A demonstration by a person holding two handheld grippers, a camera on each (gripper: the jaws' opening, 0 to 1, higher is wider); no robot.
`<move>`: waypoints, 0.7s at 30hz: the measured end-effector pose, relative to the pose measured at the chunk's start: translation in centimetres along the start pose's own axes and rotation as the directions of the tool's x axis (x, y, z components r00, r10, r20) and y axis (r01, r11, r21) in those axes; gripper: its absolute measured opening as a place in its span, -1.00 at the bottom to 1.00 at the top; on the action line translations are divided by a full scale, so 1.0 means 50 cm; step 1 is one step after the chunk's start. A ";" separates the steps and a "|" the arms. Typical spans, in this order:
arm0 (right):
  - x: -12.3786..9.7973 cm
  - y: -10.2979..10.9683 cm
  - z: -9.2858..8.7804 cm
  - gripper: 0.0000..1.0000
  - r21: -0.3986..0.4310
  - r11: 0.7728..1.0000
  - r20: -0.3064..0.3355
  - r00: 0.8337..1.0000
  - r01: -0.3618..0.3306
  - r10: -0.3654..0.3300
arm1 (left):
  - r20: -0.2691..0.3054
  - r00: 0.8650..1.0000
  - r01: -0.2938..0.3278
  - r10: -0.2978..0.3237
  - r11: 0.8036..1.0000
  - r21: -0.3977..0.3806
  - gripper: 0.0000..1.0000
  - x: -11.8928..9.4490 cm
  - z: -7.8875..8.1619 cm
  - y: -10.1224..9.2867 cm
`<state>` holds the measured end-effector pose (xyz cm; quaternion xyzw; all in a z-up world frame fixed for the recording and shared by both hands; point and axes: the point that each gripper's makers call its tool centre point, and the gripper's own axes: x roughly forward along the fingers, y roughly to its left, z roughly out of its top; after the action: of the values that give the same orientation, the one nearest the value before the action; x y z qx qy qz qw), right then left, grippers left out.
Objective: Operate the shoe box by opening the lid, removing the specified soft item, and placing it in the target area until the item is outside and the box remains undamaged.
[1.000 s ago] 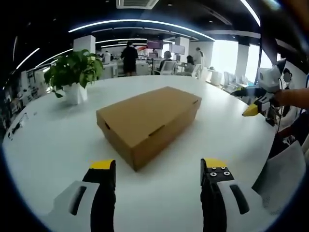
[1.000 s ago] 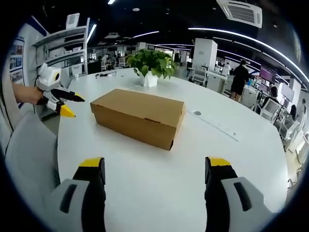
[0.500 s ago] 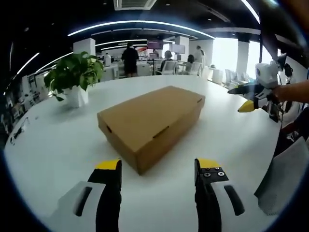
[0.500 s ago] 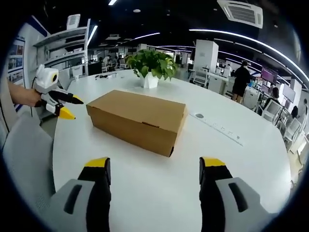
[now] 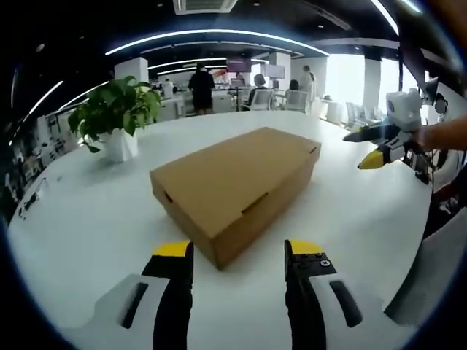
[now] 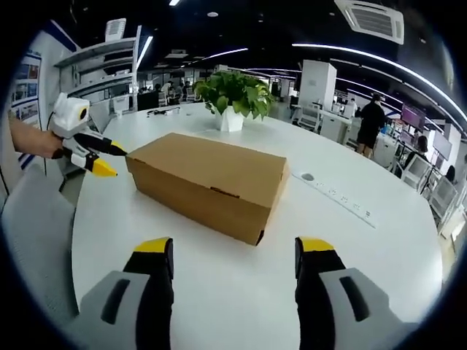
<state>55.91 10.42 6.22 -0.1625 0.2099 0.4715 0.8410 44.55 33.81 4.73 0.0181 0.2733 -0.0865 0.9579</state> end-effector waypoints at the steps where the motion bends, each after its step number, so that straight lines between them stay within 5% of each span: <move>1: 0.004 -0.001 0.000 0.23 -0.002 1.000 -0.001 1.000 -0.003 0.003 | 0.001 1.000 -0.002 0.002 1.000 -0.002 -0.05 0.001 0.001 0.001; 21: 0.094 -0.027 0.011 0.06 -0.024 0.999 -0.027 0.999 -0.031 0.031 | -0.010 0.998 -0.056 0.056 0.997 -0.043 -0.19 0.043 0.011 0.022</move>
<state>59.37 13.43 4.42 -0.1756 0.2177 0.4849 0.8286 46.82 34.52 4.07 0.0053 0.2787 -0.0535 0.9589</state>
